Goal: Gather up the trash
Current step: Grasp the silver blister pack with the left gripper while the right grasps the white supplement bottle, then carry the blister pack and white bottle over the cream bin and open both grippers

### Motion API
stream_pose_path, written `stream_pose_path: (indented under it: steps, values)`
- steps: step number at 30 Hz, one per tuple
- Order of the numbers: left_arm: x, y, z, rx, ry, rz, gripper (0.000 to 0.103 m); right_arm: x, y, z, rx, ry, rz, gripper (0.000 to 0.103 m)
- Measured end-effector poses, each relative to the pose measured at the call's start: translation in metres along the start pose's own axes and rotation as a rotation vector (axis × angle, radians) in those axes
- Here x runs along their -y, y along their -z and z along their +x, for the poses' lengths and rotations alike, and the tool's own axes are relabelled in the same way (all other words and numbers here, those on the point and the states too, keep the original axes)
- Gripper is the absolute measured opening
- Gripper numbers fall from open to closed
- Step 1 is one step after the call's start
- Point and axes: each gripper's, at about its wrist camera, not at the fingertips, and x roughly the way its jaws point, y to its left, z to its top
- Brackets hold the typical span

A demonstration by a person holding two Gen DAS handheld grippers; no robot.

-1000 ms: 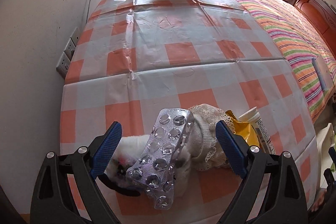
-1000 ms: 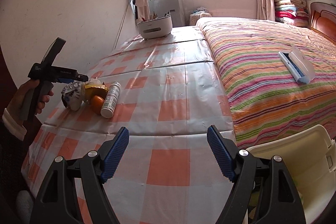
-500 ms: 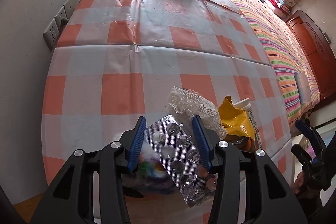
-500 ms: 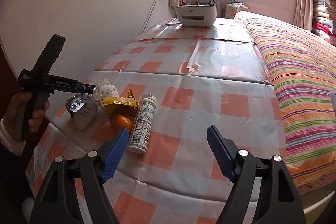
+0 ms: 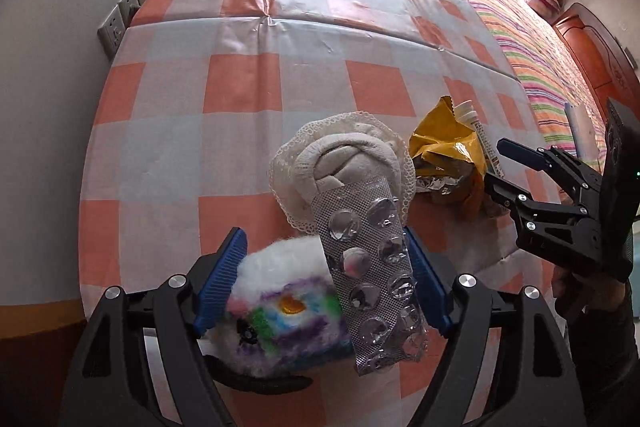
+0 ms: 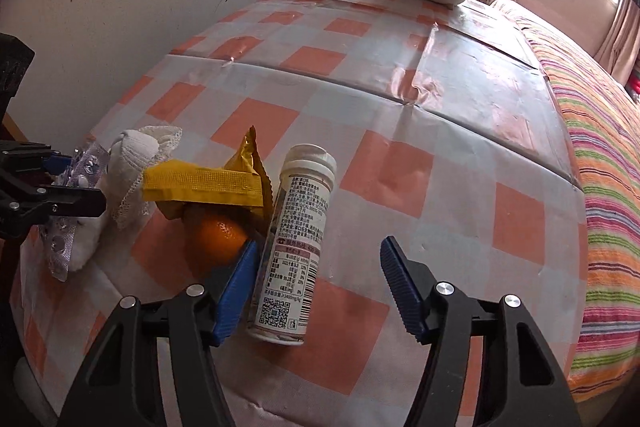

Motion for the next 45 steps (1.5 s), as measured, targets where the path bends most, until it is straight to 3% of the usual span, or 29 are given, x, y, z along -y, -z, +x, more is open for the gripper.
stream_pose_path:
  steps: [3, 7, 9, 11, 15, 26, 35, 45]
  values:
    - [0.0, 0.003, 0.001, 0.014, -0.006, -0.019, 0.074, -0.004, 0.004, 0.003, -0.011, 0.018, -0.019, 0.031]
    - [0.002, 0.005, -0.002, 0.045, -0.009, -0.046, 0.063, 0.0, 0.015, -0.007, 0.023, 0.016, 0.005, 0.029]
    - [0.003, 0.006, -0.006, 0.06, 0.012, -0.061, 0.043, 0.006, 0.024, -0.016, 0.049, 0.005, 0.03, 0.028]
    - [0.005, 0.006, -0.007, 0.058, 0.042, -0.078, 0.038, 0.012, 0.033, -0.027, 0.072, -0.001, 0.056, 0.028]
    - [0.014, 0.008, -0.005, 0.06, 0.025, -0.074, 0.036, 0.026, 0.053, -0.047, 0.112, -0.012, 0.122, 0.028]
    - [0.046, 0.013, -0.025, 0.136, 0.072, -0.096, 0.033, 0.05, 0.082, -0.097, 0.233, -0.026, 0.219, 0.028]
    - [0.102, 0.019, -0.039, 0.217, 0.092, -0.043, 0.033, 0.06, 0.098, -0.119, 0.274, -0.028, 0.24, 0.028]
    - [0.167, 0.031, -0.036, 0.329, 0.138, 0.009, 0.033, 0.074, 0.118, -0.139, 0.307, 0.032, 0.26, 0.028]
